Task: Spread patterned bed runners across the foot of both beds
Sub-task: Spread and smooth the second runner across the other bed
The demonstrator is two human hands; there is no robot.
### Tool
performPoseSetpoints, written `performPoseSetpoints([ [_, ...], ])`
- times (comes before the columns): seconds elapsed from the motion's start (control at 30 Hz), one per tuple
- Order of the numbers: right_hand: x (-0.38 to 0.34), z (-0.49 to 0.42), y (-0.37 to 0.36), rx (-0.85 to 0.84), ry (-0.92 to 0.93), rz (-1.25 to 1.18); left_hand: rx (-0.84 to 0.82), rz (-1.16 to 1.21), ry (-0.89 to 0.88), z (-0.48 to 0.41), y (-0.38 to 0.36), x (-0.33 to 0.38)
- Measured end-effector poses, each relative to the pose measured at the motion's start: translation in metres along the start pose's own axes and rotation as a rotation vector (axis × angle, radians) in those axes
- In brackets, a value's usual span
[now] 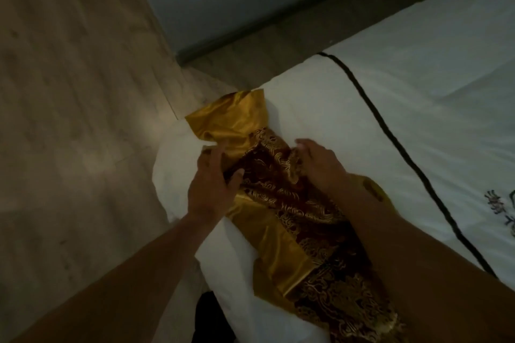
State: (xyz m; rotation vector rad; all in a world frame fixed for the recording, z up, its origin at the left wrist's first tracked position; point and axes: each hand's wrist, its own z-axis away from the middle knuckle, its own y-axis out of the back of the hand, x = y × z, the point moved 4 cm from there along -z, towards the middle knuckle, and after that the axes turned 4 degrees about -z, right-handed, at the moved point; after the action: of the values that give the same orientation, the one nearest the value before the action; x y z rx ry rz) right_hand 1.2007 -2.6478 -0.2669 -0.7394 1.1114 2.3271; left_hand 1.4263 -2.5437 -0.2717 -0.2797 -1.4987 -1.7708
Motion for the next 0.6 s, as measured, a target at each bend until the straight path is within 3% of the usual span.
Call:
performPoseSetpoints([
  [0.13,-0.022,0.009,-0.053,-0.470,0.169,0.341,-0.191,-0.005,0.028,0.001,-0.010,0.002],
  [0.2,-0.026,0.014,-0.069,-0.546,0.222,0.337,-0.240,0.008,0.099,-0.001,-0.013,-0.001],
  [0.27,-0.025,0.012,-0.078,-0.493,0.200,0.196,-0.230,-0.036,0.133,-0.005,-0.011,-0.008],
  [0.4,-0.021,0.000,-0.075,-0.182,-0.154,-0.329,-0.142,0.194,0.236,-0.015,0.004,-0.016],
  [0.5,-0.028,-0.001,-0.082,-0.222,-0.269,-0.572,-0.191,0.498,0.290,-0.014,0.007,-0.002],
  [0.6,-0.030,0.003,-0.077,-0.237,-0.338,-0.712,-0.219,0.621,0.239,-0.015,0.009,0.012],
])
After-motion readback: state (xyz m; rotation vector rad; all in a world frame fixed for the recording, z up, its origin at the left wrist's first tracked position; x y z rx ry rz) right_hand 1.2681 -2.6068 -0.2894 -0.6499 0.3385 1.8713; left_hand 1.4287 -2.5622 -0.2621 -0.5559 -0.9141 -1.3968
